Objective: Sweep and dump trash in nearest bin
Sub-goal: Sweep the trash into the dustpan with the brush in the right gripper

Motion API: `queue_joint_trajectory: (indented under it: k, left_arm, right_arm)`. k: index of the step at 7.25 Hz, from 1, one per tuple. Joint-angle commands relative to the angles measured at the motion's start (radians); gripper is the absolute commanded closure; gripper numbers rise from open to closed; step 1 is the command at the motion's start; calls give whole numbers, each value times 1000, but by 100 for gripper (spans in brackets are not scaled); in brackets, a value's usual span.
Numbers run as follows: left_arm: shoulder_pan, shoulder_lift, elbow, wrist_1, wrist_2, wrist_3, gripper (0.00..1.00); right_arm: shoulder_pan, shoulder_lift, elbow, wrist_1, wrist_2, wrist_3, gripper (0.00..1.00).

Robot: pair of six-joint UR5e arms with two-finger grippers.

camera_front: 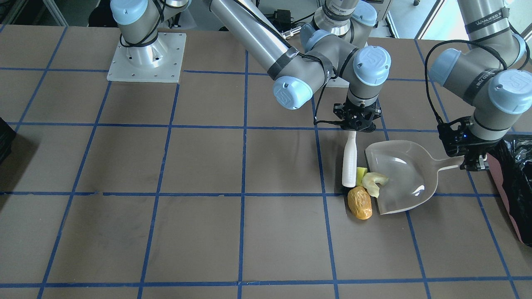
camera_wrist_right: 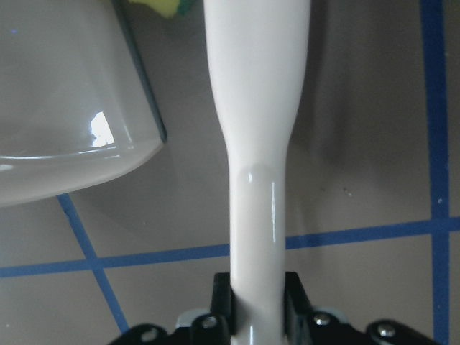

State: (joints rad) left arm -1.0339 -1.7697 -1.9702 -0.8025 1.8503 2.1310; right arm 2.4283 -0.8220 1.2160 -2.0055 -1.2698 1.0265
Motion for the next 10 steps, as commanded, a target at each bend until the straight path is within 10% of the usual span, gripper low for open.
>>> queue_joint_trajectory:
  k: [1, 5, 10]
  left_arm:
    - [0, 1, 1, 0, 1, -2, 100]
    - [5, -10, 4, 0, -5, 0, 100]
    - [8, -36, 5, 12, -16, -3, 100]
  right_arm:
    - [-6, 32, -39, -1, 35, -279, 100]
    - [-51, 14, -29, 123, 21, -630, 100]
    - [-77, -123, 3, 171, 13, 6, 100]
